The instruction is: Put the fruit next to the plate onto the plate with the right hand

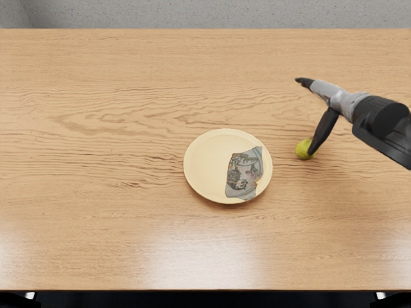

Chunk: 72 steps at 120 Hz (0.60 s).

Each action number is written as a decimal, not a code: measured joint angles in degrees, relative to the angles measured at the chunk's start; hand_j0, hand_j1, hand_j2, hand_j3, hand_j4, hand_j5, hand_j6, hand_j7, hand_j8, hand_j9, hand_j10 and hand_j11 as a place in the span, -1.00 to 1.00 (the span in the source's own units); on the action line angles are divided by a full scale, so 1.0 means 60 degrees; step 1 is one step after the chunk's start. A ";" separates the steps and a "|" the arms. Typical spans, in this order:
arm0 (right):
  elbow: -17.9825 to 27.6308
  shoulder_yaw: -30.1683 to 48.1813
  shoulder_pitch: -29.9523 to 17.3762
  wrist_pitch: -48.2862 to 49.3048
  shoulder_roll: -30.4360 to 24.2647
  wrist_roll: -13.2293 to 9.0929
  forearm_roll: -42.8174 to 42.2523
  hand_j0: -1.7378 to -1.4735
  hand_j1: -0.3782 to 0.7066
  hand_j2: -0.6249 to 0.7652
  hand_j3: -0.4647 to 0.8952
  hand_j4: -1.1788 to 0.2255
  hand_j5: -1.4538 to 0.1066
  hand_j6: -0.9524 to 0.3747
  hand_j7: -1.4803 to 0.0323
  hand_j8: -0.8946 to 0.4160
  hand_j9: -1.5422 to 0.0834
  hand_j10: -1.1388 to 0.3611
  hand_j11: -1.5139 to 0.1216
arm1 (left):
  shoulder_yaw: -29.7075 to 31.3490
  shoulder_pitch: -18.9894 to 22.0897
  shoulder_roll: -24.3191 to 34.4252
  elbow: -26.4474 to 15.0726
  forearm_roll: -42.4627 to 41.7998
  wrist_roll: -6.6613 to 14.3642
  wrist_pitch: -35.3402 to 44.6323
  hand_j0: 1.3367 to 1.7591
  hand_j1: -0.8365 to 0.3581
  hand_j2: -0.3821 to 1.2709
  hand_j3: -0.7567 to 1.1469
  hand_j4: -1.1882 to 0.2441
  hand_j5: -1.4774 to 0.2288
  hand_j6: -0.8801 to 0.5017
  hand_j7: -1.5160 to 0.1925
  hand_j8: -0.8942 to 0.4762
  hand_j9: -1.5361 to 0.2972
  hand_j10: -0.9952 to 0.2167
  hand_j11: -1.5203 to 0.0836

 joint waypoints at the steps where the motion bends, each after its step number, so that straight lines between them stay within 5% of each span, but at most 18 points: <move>1: -0.0037 -0.0020 -0.0011 -0.0022 0.0040 0.0000 -0.0037 -0.40 -0.95 -0.10 -0.32 0.67 0.86 0.43 0.96 0.36 0.90 0.52 0.85 | 0.0000 0.0000 0.0000 0.0000 0.0000 0.0000 0.0000 0.52 0.98 -0.54 -0.21 0.66 0.73 0.27 0.77 0.30 0.68 0.64 0.90; 29: -0.1345 -0.0245 -0.0229 -0.0123 0.1385 0.0000 -0.0344 -0.40 -0.95 -0.10 -0.32 0.67 0.86 0.43 0.96 0.36 0.90 0.52 0.85 | 0.0000 0.0000 0.0000 0.0000 0.0000 0.0000 0.0000 0.52 0.98 -0.54 -0.21 0.66 0.73 0.27 0.77 0.30 0.68 0.64 0.90; 72: -0.1690 -0.0276 -0.0578 -0.0170 0.1474 0.0000 -0.0525 -0.40 -0.93 -0.10 -0.32 0.66 0.85 0.41 0.94 0.35 0.88 0.50 0.84 | 0.0000 0.0000 0.0000 0.0000 0.0000 0.0000 0.0000 0.52 0.98 -0.54 -0.21 0.66 0.73 0.27 0.77 0.30 0.68 0.64 0.90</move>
